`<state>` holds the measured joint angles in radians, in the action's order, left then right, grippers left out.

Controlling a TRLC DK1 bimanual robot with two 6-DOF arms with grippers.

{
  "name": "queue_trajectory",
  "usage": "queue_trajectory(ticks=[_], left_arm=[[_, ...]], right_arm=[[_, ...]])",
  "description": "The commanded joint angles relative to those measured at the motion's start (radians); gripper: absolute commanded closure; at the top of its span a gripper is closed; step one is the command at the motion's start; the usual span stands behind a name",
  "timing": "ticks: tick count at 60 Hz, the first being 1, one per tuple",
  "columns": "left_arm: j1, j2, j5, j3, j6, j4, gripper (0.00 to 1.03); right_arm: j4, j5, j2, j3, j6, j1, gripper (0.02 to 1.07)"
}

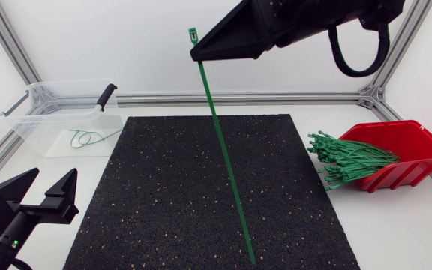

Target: Take a green cable tie from the red box, thread the tail through the head to close it, then place it in the transparent bin on the left.

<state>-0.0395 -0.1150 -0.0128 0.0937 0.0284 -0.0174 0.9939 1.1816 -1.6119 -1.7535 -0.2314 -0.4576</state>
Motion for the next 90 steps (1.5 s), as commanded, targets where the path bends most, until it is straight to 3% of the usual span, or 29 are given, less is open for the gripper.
queue_trajectory(ticks=[1,7,14,27,32,41,46,50,53,60,64,72,83,90], left_arm=[[0.020,-0.167,-0.001,0.127,0.036,-0.001,0.05],[0.061,-0.316,0.004,0.236,0.050,-0.006,0.05],[0.086,-0.351,0.073,0.322,0.087,-0.004,0.05],[0.086,-0.517,0.289,0.463,0.202,-0.059,0.08],[0.092,-0.597,0.336,0.509,0.205,-0.065,0.09],[0.101,-0.727,0.476,0.578,0.128,-0.069,0.09],[0.093,-0.818,0.540,0.632,0.024,-0.102,0.09],[0.075,-0.897,0.649,0.687,-0.111,-0.173,0.09],[0.069,-0.956,0.732,0.725,-0.142,-0.246,0.09],[0.041,-1.023,0.892,0.768,-0.163,-0.311,0.09],[0.027,-1.009,0.941,0.762,-0.173,-0.302,0.09],[0.020,-0.959,1.151,0.732,-0.177,-0.240,0.13],[-0.086,-0.933,1.160,0.716,-0.131,-0.154,0.13],[-0.149,-0.947,1.160,0.690,-0.018,0.004,0.13]], right_arm=[[-0.006,0.000,-0.011,0.003,-0.003,-0.010,1.01],[-0.006,-0.005,-0.016,0.019,-0.020,-0.003,1.01],[-0.006,-0.007,-0.025,0.040,-0.046,0.011,1.01],[-0.006,-0.014,-0.046,0.054,-0.080,0.034,1.01],[-0.006,-0.014,-0.052,0.052,-0.085,0.042,1.01],[-0.006,-0.014,-0.069,0.052,-0.094,0.050,1.01],[-0.008,-0.017,-0.080,0.054,-0.102,0.048,1.01],[-0.017,-0.019,-0.091,0.055,-0.102,0.040,1.01],[-0.023,-0.019,-0.098,0.054,-0.102,0.037,1.01],[-0.035,-0.019,-0.114,0.046,-0.100,0.030,1.01],[-0.043,-0.019,-0.120,0.042,-0.097,0.030,1.01],[-0.057,-0.017,-0.132,0.042,-0.094,0.028,1.01],[-0.075,-0.016,-0.149,0.045,-0.088,0.013,1.01],[-0.101,-0.016,-0.161,0.045,-0.065,-0.009,1.01]])
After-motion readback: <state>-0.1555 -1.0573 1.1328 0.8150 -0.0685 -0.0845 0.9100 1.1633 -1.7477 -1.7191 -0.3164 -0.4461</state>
